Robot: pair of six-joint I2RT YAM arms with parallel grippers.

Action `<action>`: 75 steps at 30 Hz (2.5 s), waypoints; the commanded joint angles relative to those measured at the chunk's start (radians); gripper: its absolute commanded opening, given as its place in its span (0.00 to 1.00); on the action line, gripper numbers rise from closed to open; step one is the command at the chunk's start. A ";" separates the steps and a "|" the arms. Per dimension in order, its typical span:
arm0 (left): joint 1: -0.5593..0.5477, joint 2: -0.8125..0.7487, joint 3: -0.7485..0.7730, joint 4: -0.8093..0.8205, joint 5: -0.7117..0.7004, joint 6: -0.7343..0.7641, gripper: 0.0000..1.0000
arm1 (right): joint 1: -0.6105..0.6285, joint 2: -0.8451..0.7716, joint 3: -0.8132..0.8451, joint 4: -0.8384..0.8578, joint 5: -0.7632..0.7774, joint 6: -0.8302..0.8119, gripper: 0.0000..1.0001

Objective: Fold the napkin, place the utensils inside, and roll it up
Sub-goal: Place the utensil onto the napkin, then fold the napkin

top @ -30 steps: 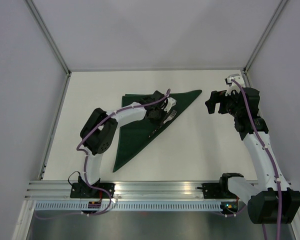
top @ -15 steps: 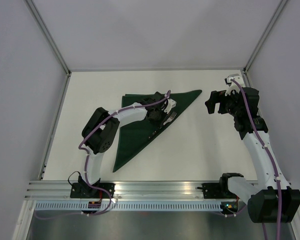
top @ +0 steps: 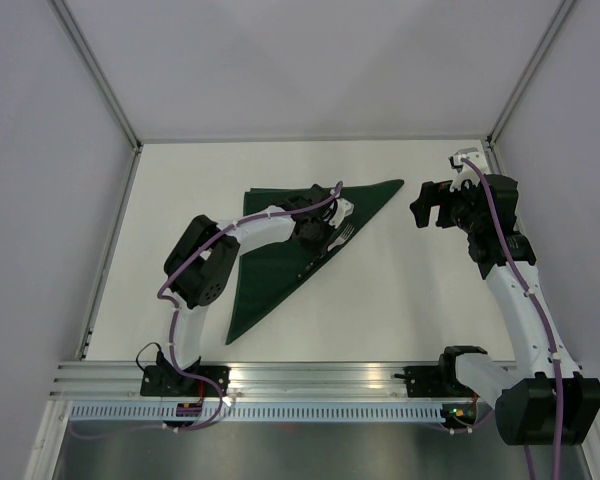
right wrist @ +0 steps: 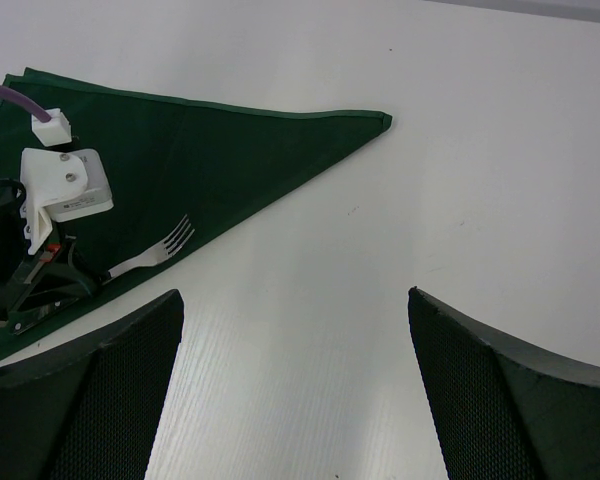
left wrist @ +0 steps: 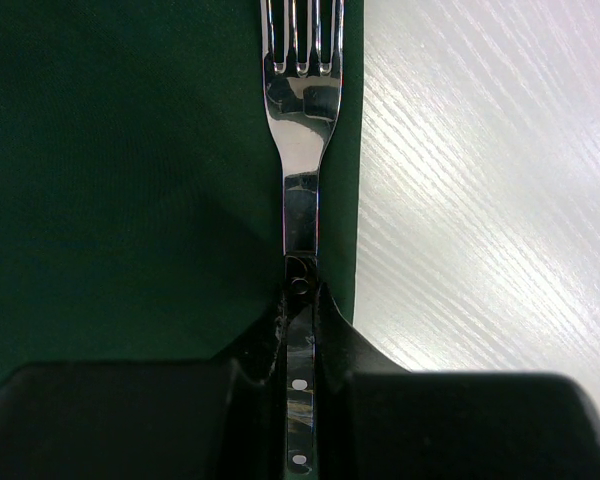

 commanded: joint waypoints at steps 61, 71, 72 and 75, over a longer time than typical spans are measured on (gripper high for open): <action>0.187 -1.260 0.082 -0.396 -0.449 -0.481 0.63 | 1.437 0.656 0.127 0.389 0.463 -0.344 0.76; 0.187 -1.292 0.067 -0.398 -0.454 -0.470 0.63 | 1.498 0.817 0.118 0.612 0.506 -0.429 0.75; 0.187 -1.291 0.062 -0.398 -0.458 -0.469 0.63 | 1.498 0.830 0.122 0.625 0.511 -0.432 0.74; 0.187 -1.297 0.055 -0.398 -0.466 -0.464 0.63 | 1.501 0.884 0.157 0.645 0.529 -0.452 0.72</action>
